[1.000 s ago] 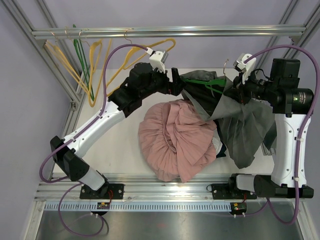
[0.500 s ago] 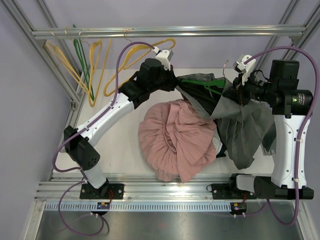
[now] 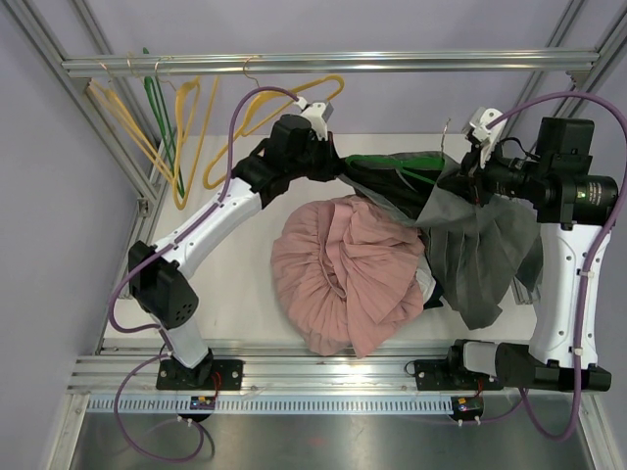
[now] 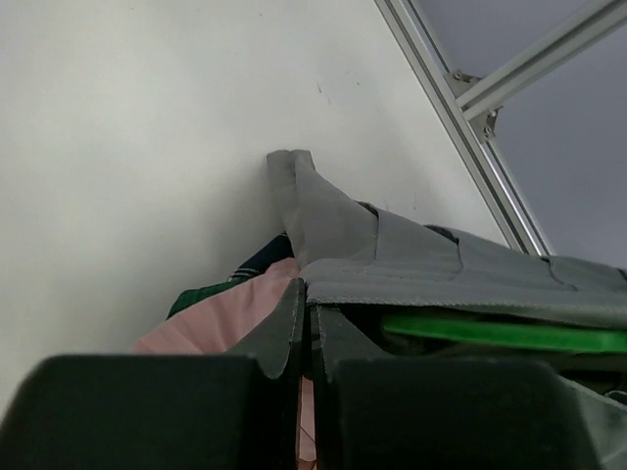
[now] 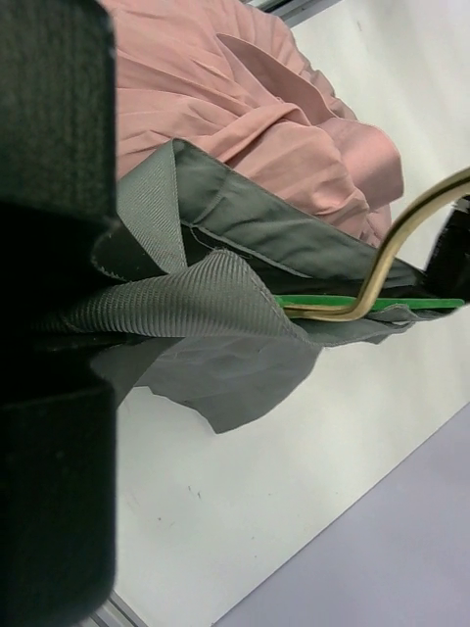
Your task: Remove the skirt from the hanger
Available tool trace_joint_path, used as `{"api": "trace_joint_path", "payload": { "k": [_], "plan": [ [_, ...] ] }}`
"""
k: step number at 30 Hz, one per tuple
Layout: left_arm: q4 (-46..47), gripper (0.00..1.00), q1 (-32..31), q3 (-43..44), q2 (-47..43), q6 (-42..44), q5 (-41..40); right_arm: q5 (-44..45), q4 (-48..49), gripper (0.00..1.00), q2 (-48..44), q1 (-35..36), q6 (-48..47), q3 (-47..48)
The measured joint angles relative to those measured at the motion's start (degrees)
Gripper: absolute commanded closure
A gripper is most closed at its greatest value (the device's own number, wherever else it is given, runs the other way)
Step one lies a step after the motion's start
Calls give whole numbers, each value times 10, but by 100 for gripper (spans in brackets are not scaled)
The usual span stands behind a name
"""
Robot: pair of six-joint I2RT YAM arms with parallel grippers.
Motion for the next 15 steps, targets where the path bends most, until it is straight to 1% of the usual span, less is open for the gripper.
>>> {"api": "trace_joint_path", "payload": {
  "k": [3, 6, 9, 11, 15],
  "plan": [
    [25, 100, 0, -28, -5, 0, 20, -3, 25, 100, 0, -6, 31, 0],
    [51, 98, 2, -49, -13, -1, 36, -6, 59, 100, -1, -10, 78, -2],
    [78, 98, 8, -66, -28, -1, 48, -6, 100, 100, -10, -10, 124, -12],
    [92, 100, 13, -73, -38, -1, 53, -9, 120, 100, -15, -10, 148, -18],
    [111, 100, 20, -78, -49, 3, 63, -28, 157, 100, -24, -10, 187, -30]
  ]
}}
